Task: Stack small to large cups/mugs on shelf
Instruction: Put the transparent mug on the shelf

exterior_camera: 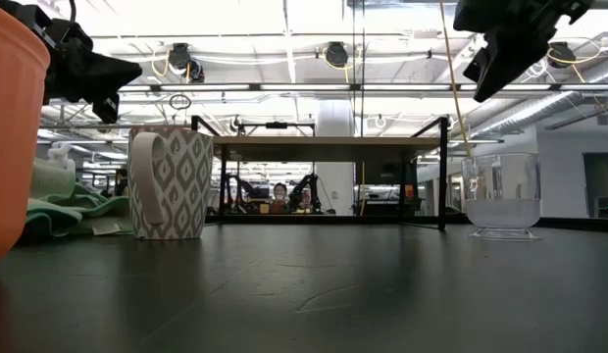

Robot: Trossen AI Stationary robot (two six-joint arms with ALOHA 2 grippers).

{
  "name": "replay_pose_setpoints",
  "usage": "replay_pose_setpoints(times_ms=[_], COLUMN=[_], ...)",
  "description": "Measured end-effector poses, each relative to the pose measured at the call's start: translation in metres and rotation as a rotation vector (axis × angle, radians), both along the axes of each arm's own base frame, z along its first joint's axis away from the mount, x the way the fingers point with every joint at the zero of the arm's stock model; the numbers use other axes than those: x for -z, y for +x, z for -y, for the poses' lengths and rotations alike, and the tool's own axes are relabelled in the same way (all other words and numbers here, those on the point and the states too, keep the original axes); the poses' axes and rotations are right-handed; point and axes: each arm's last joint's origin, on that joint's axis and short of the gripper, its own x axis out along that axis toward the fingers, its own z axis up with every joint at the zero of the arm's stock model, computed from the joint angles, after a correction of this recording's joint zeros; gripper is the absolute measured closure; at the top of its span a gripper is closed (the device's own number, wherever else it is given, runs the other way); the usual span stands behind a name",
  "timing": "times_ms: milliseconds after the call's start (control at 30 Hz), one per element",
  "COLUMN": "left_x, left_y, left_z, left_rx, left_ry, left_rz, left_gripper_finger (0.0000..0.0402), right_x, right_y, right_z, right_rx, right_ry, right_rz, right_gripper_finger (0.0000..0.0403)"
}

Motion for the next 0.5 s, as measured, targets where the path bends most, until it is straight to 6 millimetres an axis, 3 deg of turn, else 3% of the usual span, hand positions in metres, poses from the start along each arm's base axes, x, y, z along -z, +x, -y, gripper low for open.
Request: replay_pose_setpoints(times_ms=[167, 500], left_x=[0.002, 0.002], left_y=[0.0, 0.0], left_z=[0.0, 0.0], left_rx=[0.0, -0.001], left_ry=[-0.015, -0.003], left_rz=[-0.014, -0.014], left_gripper_finger=[0.0371, 0.0371], right_x=[0.001, 0.013], right_y=[0.008, 0.022], right_z=[0.0, -0.002], right_rx=[-0.006, -0.048], right_ry=[0.006, 0.075], right_rz=[-0.124, -0.199], right_gripper_finger=[0.0403, 0.0403])
